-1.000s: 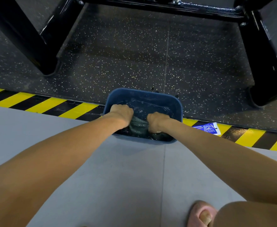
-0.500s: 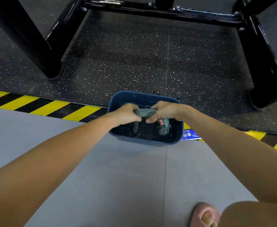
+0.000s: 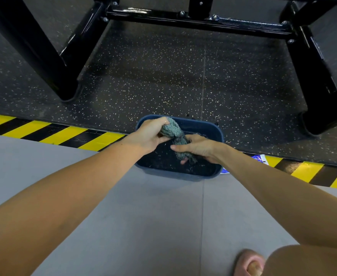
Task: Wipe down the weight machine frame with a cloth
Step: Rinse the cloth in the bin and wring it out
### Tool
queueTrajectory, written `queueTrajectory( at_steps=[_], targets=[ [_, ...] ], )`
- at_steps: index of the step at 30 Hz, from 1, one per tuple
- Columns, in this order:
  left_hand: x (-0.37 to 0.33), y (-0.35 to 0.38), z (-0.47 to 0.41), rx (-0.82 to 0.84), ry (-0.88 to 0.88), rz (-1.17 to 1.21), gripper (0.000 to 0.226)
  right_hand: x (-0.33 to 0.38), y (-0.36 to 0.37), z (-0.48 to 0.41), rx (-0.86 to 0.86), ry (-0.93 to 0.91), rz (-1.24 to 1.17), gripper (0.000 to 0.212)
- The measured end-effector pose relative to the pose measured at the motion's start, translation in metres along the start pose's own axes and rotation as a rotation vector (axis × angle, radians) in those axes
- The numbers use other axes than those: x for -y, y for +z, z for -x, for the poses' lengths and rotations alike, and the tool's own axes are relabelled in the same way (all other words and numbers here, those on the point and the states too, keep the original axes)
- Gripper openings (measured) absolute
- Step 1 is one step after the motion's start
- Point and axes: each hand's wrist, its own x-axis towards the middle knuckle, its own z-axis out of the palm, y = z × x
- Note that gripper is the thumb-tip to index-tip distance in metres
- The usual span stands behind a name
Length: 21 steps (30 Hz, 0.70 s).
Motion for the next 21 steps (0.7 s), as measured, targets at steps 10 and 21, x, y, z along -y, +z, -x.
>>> queueTrajectory(
  at_steps=[10,21],
  targets=[
    [0.021,0.019,-0.002,-0.205,0.017,-0.064,0.039,-0.003,0.007,0.004,0.08,0.244,-0.43,0.019],
    [0.016,0.0,0.009,0.236,0.503,-1.112,0.035,0.012,-0.017,0.001,0.229,0.256,-0.559,0.077]
  ],
)
